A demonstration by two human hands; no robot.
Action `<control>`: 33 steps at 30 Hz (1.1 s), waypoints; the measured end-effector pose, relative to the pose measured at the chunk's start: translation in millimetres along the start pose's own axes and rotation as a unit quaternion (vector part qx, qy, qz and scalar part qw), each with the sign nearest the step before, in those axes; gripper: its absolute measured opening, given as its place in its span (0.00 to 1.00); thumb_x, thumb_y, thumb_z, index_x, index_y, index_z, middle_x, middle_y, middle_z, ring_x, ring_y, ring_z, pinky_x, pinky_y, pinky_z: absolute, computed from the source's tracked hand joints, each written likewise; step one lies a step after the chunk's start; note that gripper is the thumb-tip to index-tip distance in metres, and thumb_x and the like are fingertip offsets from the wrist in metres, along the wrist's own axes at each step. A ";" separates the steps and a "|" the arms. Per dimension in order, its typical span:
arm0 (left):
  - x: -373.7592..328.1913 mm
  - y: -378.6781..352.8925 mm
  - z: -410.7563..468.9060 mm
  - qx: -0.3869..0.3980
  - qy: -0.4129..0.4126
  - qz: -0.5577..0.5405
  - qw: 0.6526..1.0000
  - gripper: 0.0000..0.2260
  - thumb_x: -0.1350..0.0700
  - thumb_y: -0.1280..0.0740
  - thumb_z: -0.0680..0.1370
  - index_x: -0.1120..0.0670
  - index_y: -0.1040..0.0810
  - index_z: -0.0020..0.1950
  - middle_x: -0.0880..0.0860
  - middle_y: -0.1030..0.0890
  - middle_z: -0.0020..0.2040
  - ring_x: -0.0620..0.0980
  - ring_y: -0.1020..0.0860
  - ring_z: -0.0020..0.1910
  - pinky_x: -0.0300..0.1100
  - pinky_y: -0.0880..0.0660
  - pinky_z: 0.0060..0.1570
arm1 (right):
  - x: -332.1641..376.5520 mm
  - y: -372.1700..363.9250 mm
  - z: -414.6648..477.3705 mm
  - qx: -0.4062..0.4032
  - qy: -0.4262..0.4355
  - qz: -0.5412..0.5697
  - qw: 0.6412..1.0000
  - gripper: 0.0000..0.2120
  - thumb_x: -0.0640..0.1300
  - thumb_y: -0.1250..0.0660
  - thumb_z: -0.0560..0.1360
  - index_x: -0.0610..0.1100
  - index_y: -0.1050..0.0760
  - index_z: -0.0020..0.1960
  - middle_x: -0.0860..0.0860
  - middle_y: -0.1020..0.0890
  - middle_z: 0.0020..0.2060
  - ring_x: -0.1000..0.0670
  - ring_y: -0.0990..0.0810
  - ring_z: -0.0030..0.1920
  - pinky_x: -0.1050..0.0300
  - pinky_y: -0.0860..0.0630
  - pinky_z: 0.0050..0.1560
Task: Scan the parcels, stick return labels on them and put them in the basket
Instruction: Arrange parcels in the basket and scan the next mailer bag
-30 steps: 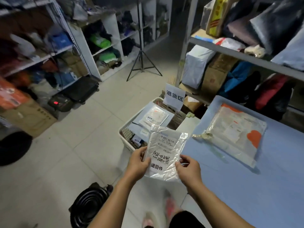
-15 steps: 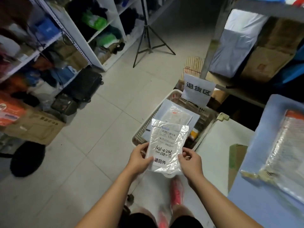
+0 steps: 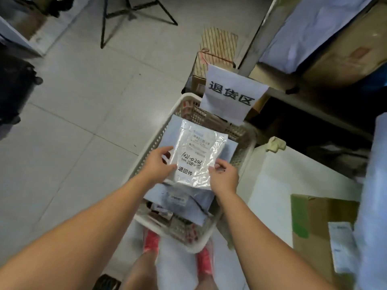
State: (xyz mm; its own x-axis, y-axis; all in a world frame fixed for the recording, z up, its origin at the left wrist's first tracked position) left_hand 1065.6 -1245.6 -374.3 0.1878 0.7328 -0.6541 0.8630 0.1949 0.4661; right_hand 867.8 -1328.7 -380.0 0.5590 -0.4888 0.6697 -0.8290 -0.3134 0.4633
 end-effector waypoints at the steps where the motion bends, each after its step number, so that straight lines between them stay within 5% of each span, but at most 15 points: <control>1: 1.7 -0.5 12.2 0.003 -0.004 0.023 1.000 0.30 0.62 0.26 0.74 0.51 0.31 0.74 0.49 0.24 0.55 0.46 0.23 0.39 0.31 0.27 0.30 | -1.1 -4.7 7.4 -0.006 -0.006 -0.006 1.000 0.14 0.37 0.28 0.74 0.42 0.20 0.59 0.51 0.18 0.44 0.52 0.21 0.41 0.63 0.28 0.46; 4: 8.7 3.1 29.4 0.017 0.002 0.105 0.994 0.29 0.59 0.26 0.75 0.53 0.32 0.74 0.52 0.22 0.58 0.50 0.22 0.47 0.41 0.24 0.50 | -3.2 -11.8 13.0 0.019 -0.018 -0.074 0.997 0.20 0.38 0.27 0.73 0.42 0.24 0.64 0.50 0.20 0.50 0.50 0.21 0.49 0.62 0.29 0.50; 9: -9.1 19.3 7.5 0.041 -0.056 0.280 0.958 0.27 0.55 0.31 0.77 0.53 0.33 0.75 0.53 0.26 0.67 0.54 0.25 0.62 0.51 0.27 0.61 | 3.9 11.3 -33.5 0.044 -0.020 -0.159 0.986 0.27 0.41 0.29 0.74 0.46 0.31 0.72 0.48 0.27 0.68 0.46 0.24 0.62 0.55 0.26 0.60; 13: -54.4 34.4 -33.9 0.029 -0.140 0.377 0.915 0.23 0.54 0.33 0.77 0.54 0.31 0.72 0.54 0.25 0.63 0.57 0.25 0.61 0.49 0.27 0.57 | 38.4 52.6 -90.4 0.043 0.003 -0.192 0.980 0.25 0.43 0.30 0.75 0.48 0.30 0.71 0.50 0.28 0.67 0.48 0.26 0.65 0.52 0.27 0.65; 18: -118.2 39.3 -98.8 0.063 -0.166 0.378 0.908 0.21 0.50 0.35 0.78 0.52 0.29 0.70 0.52 0.23 0.60 0.54 0.23 0.57 0.47 0.24 0.50 | 85.2 129.2 -159.8 -0.036 0.025 -0.185 0.982 0.20 0.44 0.32 0.75 0.50 0.28 0.66 0.53 0.28 0.63 0.51 0.28 0.64 0.57 0.28 0.61; 23: -178.2 25.3 -155.4 0.094 -0.184 0.348 0.914 0.22 0.50 0.35 0.78 0.50 0.30 0.72 0.51 0.24 0.65 0.53 0.23 0.59 0.49 0.24 0.57 | 108.7 221.8 -208.4 -0.167 0.045 -0.065 0.983 0.15 0.43 0.30 0.75 0.48 0.24 0.61 0.55 0.26 0.55 0.53 0.24 0.56 0.60 0.27 0.53; 28: -222.9 -18.8 -207.5 0.137 -0.201 0.265 0.933 0.16 0.53 0.32 0.78 0.51 0.24 0.66 0.51 0.19 0.58 0.45 0.22 0.48 0.42 0.25 0.49 | 75.4 329.0 -228.5 -0.279 0.021 -0.003 0.960 0.14 0.39 0.29 0.74 0.42 0.22 0.59 0.47 0.20 0.55 0.47 0.21 0.55 0.57 0.27 0.53; 33: -264.8 -97.8 -260.2 0.154 -0.244 0.224 0.931 0.15 0.55 0.32 0.77 0.53 0.21 0.63 0.50 0.18 0.54 0.48 0.20 0.50 0.40 0.24 0.49 | 6.1 434.7 -208.4 -0.319 -0.051 0.005 0.946 0.17 0.38 0.31 0.73 0.39 0.24 0.62 0.42 0.21 0.60 0.41 0.22 0.60 0.51 0.28 0.60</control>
State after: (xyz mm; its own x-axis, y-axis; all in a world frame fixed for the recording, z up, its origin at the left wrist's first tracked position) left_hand 809.4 -1289.0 -91.7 0.6871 0.2966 -0.6632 0.7262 -0.3108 0.6133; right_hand 514.2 -1298.2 -53.6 0.5195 -0.5753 0.6318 -0.6378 0.2310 0.7348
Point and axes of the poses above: each hand's wrist, its own z-axis towards the middle knuckle, its own y-axis out of the back of the hand, x = y × z, the point moved 3 cm from there along z, towards the middle knuckle
